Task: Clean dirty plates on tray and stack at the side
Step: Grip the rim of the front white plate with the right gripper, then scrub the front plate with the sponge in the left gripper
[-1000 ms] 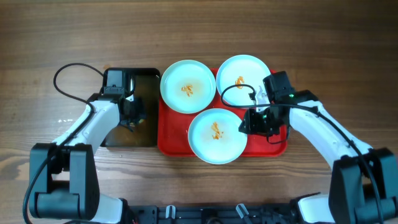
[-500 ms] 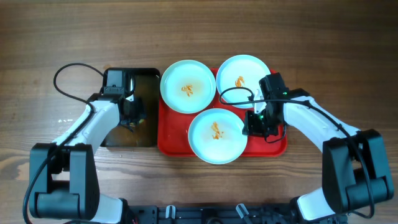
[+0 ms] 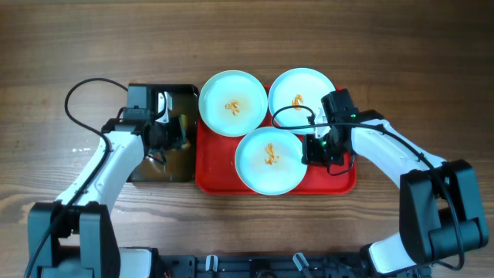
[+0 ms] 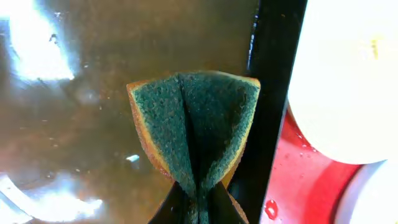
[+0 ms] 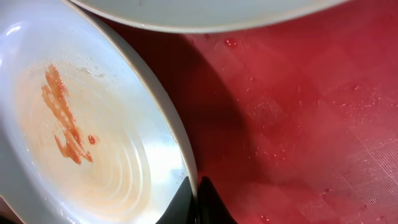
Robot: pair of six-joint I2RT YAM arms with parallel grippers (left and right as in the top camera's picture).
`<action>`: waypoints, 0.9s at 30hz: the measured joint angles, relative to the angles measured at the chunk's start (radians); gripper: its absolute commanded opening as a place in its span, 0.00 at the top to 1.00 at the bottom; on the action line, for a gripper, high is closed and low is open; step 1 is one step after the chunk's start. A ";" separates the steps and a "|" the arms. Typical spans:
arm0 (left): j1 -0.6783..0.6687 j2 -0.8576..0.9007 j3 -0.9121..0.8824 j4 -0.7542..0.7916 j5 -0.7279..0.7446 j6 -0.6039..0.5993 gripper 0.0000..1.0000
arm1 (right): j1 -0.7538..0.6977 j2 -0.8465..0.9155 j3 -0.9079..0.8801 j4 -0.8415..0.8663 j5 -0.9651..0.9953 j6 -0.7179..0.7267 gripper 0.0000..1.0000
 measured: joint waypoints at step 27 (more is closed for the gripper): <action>-0.005 -0.004 0.000 0.000 0.171 -0.003 0.96 | 0.000 0.000 0.000 0.003 0.000 0.003 0.96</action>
